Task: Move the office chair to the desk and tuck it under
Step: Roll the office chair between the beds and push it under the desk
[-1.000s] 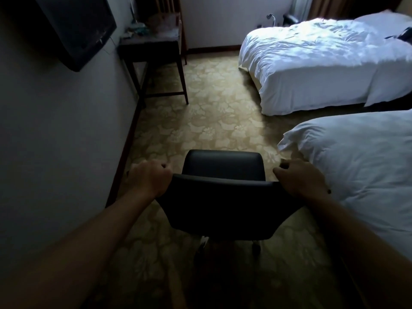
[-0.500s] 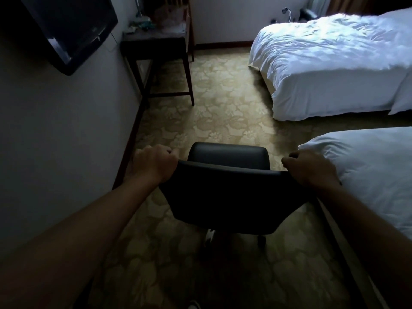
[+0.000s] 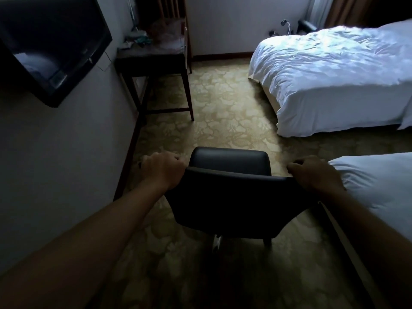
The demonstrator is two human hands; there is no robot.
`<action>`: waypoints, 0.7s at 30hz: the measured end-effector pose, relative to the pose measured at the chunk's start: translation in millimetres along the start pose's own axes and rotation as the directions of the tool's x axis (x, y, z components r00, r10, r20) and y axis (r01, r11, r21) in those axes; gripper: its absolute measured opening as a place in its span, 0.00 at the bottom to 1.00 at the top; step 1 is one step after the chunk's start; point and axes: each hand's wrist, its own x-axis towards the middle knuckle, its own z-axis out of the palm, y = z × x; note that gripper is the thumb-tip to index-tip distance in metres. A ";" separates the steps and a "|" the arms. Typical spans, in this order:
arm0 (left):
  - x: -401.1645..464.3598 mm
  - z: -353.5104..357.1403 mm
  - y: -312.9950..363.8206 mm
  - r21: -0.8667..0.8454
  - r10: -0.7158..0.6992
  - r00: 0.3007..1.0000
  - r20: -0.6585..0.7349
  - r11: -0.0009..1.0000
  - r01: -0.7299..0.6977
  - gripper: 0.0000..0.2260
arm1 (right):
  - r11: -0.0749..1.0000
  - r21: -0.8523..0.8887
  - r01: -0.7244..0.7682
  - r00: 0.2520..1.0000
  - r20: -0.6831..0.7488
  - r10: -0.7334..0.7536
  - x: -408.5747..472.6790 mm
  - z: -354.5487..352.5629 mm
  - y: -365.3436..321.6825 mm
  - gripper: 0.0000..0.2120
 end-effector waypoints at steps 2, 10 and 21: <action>26.3 3.1 -4.6 -0.003 -0.010 1.000 -0.009 1.000 0.010 0.23 | 1.000 0.005 0.007 1.000 0.013 -0.007 23.9 0.7 -9.1 0.17; 120.5 8.7 -20.9 -0.059 -0.034 0.999 -0.013 0.998 0.033 0.19 | 1.000 -0.001 0.023 0.990 0.138 -0.023 121.9 6.8 -45.7 0.16; 262.0 9.6 -25.8 -0.083 -0.107 0.994 -0.011 0.991 0.106 0.21 | 0.998 -0.050 0.049 0.992 0.122 -0.042 263.0 15.0 -101.2 0.15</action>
